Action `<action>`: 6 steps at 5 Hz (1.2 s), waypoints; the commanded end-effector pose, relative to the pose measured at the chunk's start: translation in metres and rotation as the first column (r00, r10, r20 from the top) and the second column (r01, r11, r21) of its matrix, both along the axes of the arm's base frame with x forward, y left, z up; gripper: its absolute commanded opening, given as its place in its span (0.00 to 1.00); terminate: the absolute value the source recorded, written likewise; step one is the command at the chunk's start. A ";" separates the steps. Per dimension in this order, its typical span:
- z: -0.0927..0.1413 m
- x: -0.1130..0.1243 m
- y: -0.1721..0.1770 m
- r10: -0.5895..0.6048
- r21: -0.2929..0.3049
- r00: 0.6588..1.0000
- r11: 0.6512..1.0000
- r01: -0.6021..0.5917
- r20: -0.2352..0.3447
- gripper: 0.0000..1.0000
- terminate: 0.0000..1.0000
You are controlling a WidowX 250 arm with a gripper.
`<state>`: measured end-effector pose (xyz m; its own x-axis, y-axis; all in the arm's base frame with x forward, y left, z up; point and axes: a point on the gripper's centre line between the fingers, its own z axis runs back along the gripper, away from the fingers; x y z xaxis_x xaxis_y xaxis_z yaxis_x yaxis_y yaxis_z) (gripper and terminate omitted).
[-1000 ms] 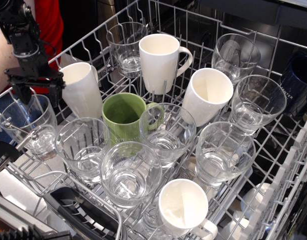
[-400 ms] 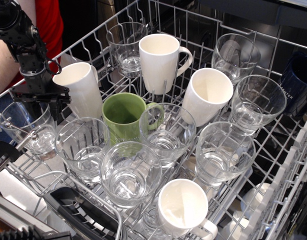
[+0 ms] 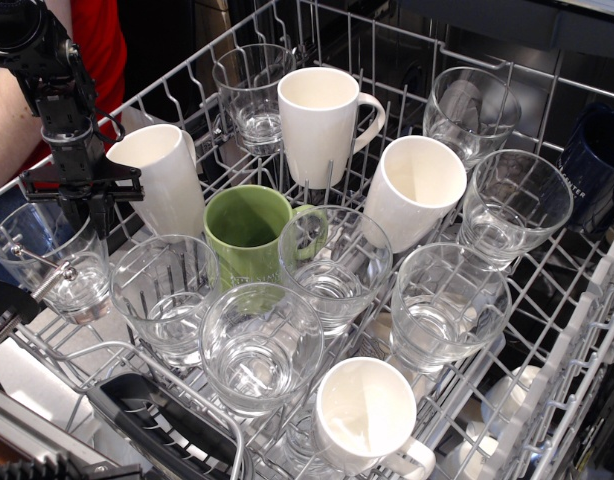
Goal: Pick up any cup
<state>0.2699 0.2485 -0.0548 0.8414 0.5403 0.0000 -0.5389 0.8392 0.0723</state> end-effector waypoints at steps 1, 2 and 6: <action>0.081 0.021 0.012 -0.104 0.117 0.981 0.989 0.086 0.161 0.00 0.00; 0.101 0.025 0.002 -0.135 0.149 0.973 0.983 0.108 0.185 0.00 0.00; 0.190 0.015 -0.019 -0.284 0.315 0.955 0.917 0.244 0.087 0.00 1.00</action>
